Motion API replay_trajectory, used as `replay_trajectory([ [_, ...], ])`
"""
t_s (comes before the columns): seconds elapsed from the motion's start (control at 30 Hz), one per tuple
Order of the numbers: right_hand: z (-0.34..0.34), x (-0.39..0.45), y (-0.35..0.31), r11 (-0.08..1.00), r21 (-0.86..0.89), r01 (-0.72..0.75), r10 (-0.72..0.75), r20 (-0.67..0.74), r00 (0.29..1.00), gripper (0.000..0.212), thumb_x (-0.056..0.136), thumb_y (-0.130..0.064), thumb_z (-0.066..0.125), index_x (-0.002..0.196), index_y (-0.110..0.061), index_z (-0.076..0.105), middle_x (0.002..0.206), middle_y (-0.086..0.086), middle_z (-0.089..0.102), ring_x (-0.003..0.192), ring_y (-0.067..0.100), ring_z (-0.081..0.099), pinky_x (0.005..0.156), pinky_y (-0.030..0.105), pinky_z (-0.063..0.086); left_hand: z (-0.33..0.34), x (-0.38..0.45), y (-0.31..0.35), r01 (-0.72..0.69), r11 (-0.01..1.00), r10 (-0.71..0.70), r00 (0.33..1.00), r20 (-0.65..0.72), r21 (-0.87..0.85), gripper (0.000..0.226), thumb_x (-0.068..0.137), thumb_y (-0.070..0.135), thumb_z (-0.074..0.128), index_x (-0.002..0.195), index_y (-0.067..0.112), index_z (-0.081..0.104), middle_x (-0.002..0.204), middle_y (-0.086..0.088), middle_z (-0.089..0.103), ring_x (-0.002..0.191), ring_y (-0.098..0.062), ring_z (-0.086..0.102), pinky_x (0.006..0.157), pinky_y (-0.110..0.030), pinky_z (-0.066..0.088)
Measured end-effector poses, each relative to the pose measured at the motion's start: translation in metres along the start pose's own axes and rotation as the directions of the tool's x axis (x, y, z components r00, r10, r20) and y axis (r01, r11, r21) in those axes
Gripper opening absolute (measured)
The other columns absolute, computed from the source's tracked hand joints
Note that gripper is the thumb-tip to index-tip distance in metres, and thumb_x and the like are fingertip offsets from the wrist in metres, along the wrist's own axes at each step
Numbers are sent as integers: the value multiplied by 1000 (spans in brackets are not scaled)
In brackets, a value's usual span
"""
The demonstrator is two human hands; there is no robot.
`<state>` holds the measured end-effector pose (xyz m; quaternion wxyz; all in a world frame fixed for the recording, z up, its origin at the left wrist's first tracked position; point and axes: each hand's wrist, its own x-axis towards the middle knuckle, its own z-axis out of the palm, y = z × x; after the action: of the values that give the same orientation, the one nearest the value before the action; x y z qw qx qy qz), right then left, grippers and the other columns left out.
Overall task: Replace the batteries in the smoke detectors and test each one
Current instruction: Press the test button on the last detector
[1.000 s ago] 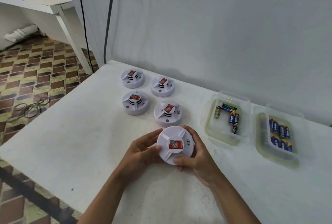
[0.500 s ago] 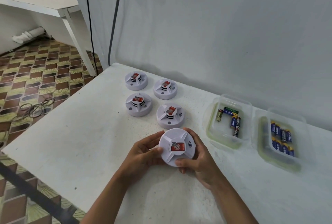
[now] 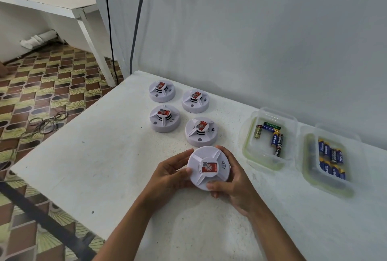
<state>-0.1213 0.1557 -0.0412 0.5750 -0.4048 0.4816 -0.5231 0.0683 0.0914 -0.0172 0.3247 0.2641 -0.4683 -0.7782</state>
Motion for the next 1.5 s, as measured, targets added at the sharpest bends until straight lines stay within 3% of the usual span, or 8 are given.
replay_trajectory([
  [0.2, 2, -2, -3, 1000, 31, 5, -5, 14, 1000, 82, 65, 2, 78, 130, -39, 49, 119, 8, 58, 83, 20, 59, 54, 33, 50, -2, 0, -4, -7, 1000, 7, 1000, -17, 4, 41, 85, 8, 62, 124, 21, 65, 128, -15, 63, 114, -38, 61, 82, -46, 57],
  [0.33, 2, -2, -3, 1000, 25, 5, -5, 10, 1000, 81, 65, 0, 78, 129, -41, 50, 118, 7, 58, 84, 21, 58, 54, 32, 50, 0, -1, -2, -9, 1000, 9, 1000, -15, 20, 50, 77, 26, 78, 124, 22, 65, 128, -14, 63, 114, -38, 61, 84, -48, 56],
  [0.47, 2, -2, -3, 1000, 8, 1, -1, 4, 1000, 82, 65, -2, 79, 132, -39, 48, 120, 8, 56, 85, 20, 58, 55, 31, 51, 1, -1, -1, 0, 1000, 0, 1000, -25, 20, 54, 73, 33, 81, 123, 24, 66, 127, -14, 63, 113, -38, 61, 83, -46, 57],
  [0.9, 2, -2, -4, 1000, 13, -20, 20, 5, 1000, 83, 65, -1, 78, 134, -35, 46, 120, 8, 56, 85, 20, 59, 55, 32, 52, -3, 0, -4, 3, 999, -2, 1000, -18, 49, 55, 76, 32, 79, 127, 21, 62, 130, -16, 61, 116, -40, 59, 88, -54, 54],
  [1.5, 2, -3, -4, 999, 14, -36, 36, -4, 999, 84, 64, -3, 79, 134, -36, 46, 120, 7, 56, 80, 20, 59, 57, 32, 52, -3, 1, -4, 9, 998, -8, 1000, -22, 59, 55, 75, 34, 79, 126, 23, 64, 129, -15, 62, 115, -39, 60, 85, -48, 56],
])
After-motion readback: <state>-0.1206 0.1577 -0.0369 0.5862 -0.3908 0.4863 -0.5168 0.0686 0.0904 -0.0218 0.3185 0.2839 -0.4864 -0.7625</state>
